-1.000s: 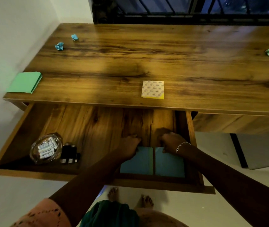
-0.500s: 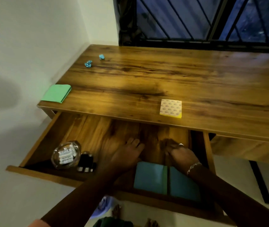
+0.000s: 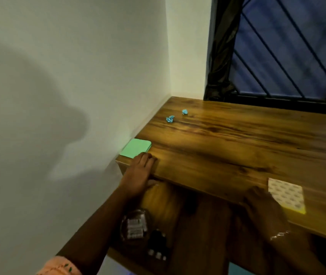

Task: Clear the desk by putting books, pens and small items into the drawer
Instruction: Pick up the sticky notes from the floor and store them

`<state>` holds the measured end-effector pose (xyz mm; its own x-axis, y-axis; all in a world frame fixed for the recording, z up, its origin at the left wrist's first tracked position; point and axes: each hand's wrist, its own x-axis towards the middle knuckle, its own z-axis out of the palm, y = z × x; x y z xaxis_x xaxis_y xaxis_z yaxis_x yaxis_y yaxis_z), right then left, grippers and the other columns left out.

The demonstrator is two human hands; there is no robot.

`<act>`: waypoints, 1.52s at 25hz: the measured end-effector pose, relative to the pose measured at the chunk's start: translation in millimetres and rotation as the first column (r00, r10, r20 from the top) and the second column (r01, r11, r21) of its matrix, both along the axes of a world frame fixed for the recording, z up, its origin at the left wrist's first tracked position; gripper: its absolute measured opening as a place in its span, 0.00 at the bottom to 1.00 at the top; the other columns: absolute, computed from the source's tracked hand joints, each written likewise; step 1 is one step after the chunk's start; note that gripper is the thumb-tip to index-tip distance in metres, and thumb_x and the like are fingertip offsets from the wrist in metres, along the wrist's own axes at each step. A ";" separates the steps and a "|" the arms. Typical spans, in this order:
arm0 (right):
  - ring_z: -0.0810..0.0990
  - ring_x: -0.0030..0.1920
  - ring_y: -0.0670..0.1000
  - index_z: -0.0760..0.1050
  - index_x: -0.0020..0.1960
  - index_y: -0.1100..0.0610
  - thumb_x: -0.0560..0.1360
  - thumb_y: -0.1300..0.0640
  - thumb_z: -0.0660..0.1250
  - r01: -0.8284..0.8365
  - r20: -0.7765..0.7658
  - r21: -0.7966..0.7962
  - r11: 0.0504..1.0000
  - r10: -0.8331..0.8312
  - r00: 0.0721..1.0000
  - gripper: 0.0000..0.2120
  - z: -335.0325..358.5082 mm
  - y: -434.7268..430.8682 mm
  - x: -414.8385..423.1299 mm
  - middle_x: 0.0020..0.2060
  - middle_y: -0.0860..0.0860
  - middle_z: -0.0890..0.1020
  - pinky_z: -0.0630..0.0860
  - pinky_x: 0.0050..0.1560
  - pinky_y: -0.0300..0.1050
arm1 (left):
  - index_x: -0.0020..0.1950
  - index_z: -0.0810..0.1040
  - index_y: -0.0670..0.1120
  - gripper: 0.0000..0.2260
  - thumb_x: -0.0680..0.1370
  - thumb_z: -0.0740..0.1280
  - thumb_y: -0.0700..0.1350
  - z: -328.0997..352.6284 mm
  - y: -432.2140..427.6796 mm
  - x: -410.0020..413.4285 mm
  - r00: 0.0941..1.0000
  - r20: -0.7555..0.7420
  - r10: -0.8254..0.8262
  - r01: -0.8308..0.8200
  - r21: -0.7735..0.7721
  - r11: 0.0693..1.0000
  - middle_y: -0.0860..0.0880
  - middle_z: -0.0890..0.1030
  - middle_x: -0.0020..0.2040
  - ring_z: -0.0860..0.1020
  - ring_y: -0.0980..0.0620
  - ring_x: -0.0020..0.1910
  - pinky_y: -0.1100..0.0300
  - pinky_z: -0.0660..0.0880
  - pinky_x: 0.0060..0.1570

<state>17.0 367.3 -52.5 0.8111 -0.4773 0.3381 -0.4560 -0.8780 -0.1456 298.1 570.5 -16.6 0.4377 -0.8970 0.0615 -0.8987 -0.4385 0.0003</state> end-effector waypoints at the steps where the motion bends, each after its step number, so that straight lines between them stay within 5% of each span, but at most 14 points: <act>1: 0.80 0.30 0.61 0.80 0.36 0.60 0.60 0.63 0.70 0.044 0.019 0.010 0.999 -0.044 0.999 0.04 2.9 -4.5 0.8 0.34 0.58 0.81 0.76 0.28 0.49 | 0.73 0.63 0.42 0.52 0.61 0.44 0.78 4.4 2.2 17.6 0.998 -0.057 0.030 -0.026 0.060 0.998 0.39 0.64 0.72 0.62 0.39 0.72 0.46 0.59 0.71; 5: 0.80 0.39 0.64 0.81 0.47 0.62 0.70 0.49 0.57 0.183 0.045 0.047 0.982 -0.185 0.982 0.20 8.2 -20.4 -12.6 0.41 0.62 0.81 0.77 0.36 0.54 | 0.77 0.43 0.41 0.71 0.43 0.38 0.84 -1.1 0.2 75.1 0.985 -0.141 0.100 -0.066 0.226 0.972 0.40 0.44 0.77 0.43 0.40 0.76 0.47 0.44 0.74; 9: 0.78 0.51 0.66 0.78 0.55 0.61 0.73 0.29 0.44 0.238 -0.089 0.228 0.944 -0.223 0.971 0.40 -10.7 -39.7 -31.2 0.54 0.62 0.78 0.78 0.46 0.61 | 0.75 0.37 0.39 0.74 0.42 0.48 0.84 -9.0 -9.3 100.6 0.976 -0.159 0.146 -0.082 0.354 0.931 0.39 0.39 0.76 0.41 0.42 0.76 0.50 0.42 0.74; 14: 0.80 0.43 0.66 0.80 0.49 0.64 0.74 0.31 0.41 0.234 0.013 0.207 0.950 -0.242 0.970 0.43 3.7 -30.3 -20.6 0.47 0.65 0.81 0.77 0.41 0.58 | 0.77 0.43 0.41 0.48 0.71 0.66 0.63 -18.7 -9.1 81.8 0.983 -0.123 0.140 -0.101 0.277 0.955 0.42 0.46 0.77 0.49 0.44 0.76 0.52 0.51 0.74; 20: 0.80 0.48 0.63 0.77 0.53 0.63 0.71 0.42 0.57 0.241 0.144 0.189 0.952 -0.269 0.952 0.27 3.1 -31.4 -26.2 0.48 0.61 0.81 0.73 0.49 0.45 | 0.76 0.53 0.43 0.27 0.80 0.58 0.48 -19.7 -27.3 7.8 0.997 0.011 0.079 -0.079 0.230 0.970 0.44 0.54 0.77 0.59 0.47 0.75 0.52 0.66 0.67; 23: 0.75 0.60 0.61 0.69 0.65 0.63 0.65 0.31 0.64 0.236 0.059 0.233 0.943 -0.256 0.965 0.42 1.3 -40.2 -34.2 0.59 0.61 0.76 0.72 0.57 0.48 | 0.75 0.59 0.44 0.22 0.80 0.55 0.45 -11.1 -41.9 -37.0 1.000 -0.011 0.003 0.000 0.197 0.980 0.44 0.59 0.76 0.64 0.46 0.72 0.53 0.70 0.64; 26: 0.51 0.76 0.56 0.47 0.76 0.60 0.50 0.16 0.46 0.250 -0.298 0.301 0.920 -0.159 0.941 0.67 2.1 -48.9 -42.7 0.76 0.56 0.52 0.52 0.74 0.49 | 0.72 0.64 0.47 0.19 0.81 0.55 0.46 -5.8 -57.7 -79.3 0.998 -0.026 -0.059 0.063 0.172 0.983 0.46 0.62 0.75 0.66 0.48 0.71 0.54 0.70 0.63; 27: 0.46 0.76 0.56 0.42 0.76 0.60 0.50 0.16 0.43 0.244 -0.393 0.271 0.931 -0.125 0.911 0.67 -1.5 -49.1 -43.8 0.76 0.55 0.47 0.47 0.75 0.49 | 0.72 0.63 0.48 0.19 0.81 0.55 0.47 -6.2 -62.2 -90.1 0.997 -0.022 -0.072 0.075 0.178 0.981 0.47 0.61 0.75 0.66 0.49 0.71 0.54 0.69 0.63; 29: 0.48 0.76 0.58 0.46 0.75 0.63 0.63 0.26 0.59 0.226 -0.439 0.219 0.949 -0.111 0.892 0.56 -9.4 -43.3 -45.6 0.75 0.58 0.48 0.48 0.74 0.50 | 0.72 0.62 0.49 0.19 0.81 0.56 0.46 -6.9 -68.8 -108.9 0.995 -0.026 -0.091 0.095 0.193 0.977 0.48 0.61 0.76 0.64 0.49 0.72 0.55 0.69 0.64; 32: 0.75 0.63 0.62 0.71 0.65 0.65 0.58 0.59 0.79 0.195 -0.279 0.079 0.978 -0.166 0.946 0.38 -20.9 -34.4 -52.6 0.65 0.64 0.72 0.72 0.61 0.56 | 0.73 0.61 0.48 0.20 0.81 0.55 0.43 -4.4 -69.5 -138.4 0.990 -0.033 -0.135 0.139 0.240 0.961 0.46 0.61 0.75 0.63 0.48 0.72 0.54 0.67 0.65; 35: 0.84 0.48 0.55 0.81 0.53 0.60 0.57 0.70 0.72 0.093 -0.119 -0.092 0.991 -0.104 0.987 0.24 -19.8 -22.1 -68.9 0.52 0.58 0.83 0.81 0.43 0.48 | 0.73 0.60 0.45 0.19 0.81 0.54 0.42 4.7 -62.3 -175.5 0.980 -0.016 -0.199 0.196 0.246 0.949 0.44 0.68 0.71 0.67 0.46 0.70 0.54 0.69 0.64; 38: 0.85 0.38 0.51 0.82 0.50 0.54 0.60 0.63 0.58 0.081 -0.039 -0.058 0.995 -0.084 0.996 0.22 10.2 -1.4 -94.3 0.42 0.52 0.86 0.78 0.32 0.37 | 0.71 0.61 0.47 0.19 0.80 0.56 0.44 15.5 -55.9 -201.3 0.972 -0.076 -0.221 0.233 0.224 0.946 0.46 0.75 0.64 0.75 0.46 0.62 0.58 0.71 0.50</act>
<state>-77.3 365.9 -42.3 0.7834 -0.5244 0.3335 -0.5318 -0.8434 -0.0767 96.7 514.6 -1.1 0.2183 -0.9601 -0.1749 -0.9758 -0.2164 -0.0299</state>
